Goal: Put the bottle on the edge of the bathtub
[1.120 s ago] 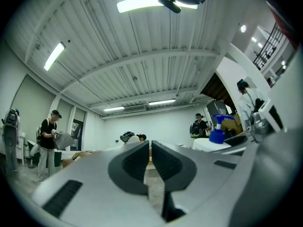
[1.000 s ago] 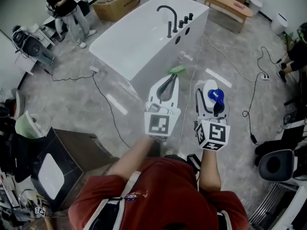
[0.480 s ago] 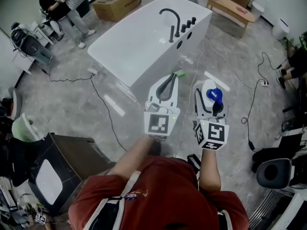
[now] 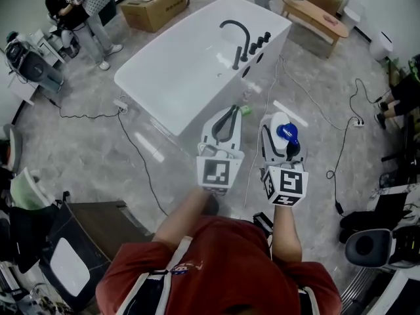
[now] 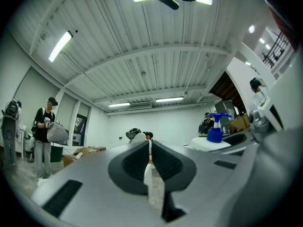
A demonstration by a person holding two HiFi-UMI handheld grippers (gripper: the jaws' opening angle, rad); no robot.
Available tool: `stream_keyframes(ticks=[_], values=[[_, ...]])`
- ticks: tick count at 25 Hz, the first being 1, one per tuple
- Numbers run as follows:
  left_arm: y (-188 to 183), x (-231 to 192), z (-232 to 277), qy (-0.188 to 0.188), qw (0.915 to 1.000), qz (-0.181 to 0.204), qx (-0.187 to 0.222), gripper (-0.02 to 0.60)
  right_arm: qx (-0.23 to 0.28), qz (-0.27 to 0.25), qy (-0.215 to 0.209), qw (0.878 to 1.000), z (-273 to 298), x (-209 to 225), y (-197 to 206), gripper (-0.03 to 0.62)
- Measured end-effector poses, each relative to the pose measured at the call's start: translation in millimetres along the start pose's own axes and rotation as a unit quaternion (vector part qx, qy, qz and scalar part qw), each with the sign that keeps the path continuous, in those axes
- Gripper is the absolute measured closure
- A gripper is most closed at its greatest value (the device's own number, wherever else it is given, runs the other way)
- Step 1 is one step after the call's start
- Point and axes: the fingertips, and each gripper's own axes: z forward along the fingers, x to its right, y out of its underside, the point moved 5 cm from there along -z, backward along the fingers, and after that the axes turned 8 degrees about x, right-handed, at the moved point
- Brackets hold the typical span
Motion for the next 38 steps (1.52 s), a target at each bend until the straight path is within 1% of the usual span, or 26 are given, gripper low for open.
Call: stream_keyframes(ticks=[2, 5, 9, 12, 15, 19, 22, 26, 29, 33, 38], values=[[7, -17, 9, 0.003, 1.0, 0.005, -0.002, 0.554, -0.002, -0.001, -0.002, 1.0, 20, -7, 1, 0.313], [11, -44, 21, -0.006, 1.0, -0.006, 0.001, 0.554, -0.001, -0.002, -0.006, 1.0, 51, -21, -1, 0.313], [21, -80, 31, -0.009, 1.0, 0.003, 0.001, 0.554, -0.003, -0.005, -0.017, 1.0, 88, -41, -1, 0.313], [25, -102, 38, -0.023, 0.9997, -0.011, -0.001, 0.554, -0.005, -0.008, -0.025, 1.0, 112, -53, 2, 0.314], [29, -120, 42, -0.019, 0.9998, 0.004, -0.001, 0.554, -0.003, -0.005, -0.03, 1.0, 129, -65, 3, 0.313], [34, -138, 48, -0.037, 0.9993, -0.009, -0.003, 0.554, -0.003, -0.004, -0.041, 0.999, 151, -75, 7, 0.313], [43, -150, 53, -0.038, 0.9992, 0.005, -0.005, 0.554, -0.009, -0.003, -0.05, 0.999, 168, -80, 13, 0.313], [50, -156, 68, -0.047, 0.9988, 0.006, -0.014, 0.554, -0.005, 0.0, -0.061, 0.998, 191, -77, 19, 0.314], [54, -159, 84, -0.055, 0.9984, 0.006, -0.009, 0.554, 0.001, 0.009, -0.07, 0.998, 212, -69, 22, 0.313], [63, -162, 113, -0.07, 0.9975, 0.003, -0.014, 0.554, 0.003, 0.018, -0.081, 0.997, 241, -52, 26, 0.314], [73, -166, 154, -0.087, 0.9961, 0.01, -0.012, 0.554, 0.006, 0.02, -0.094, 0.995, 279, -25, 28, 0.315]])
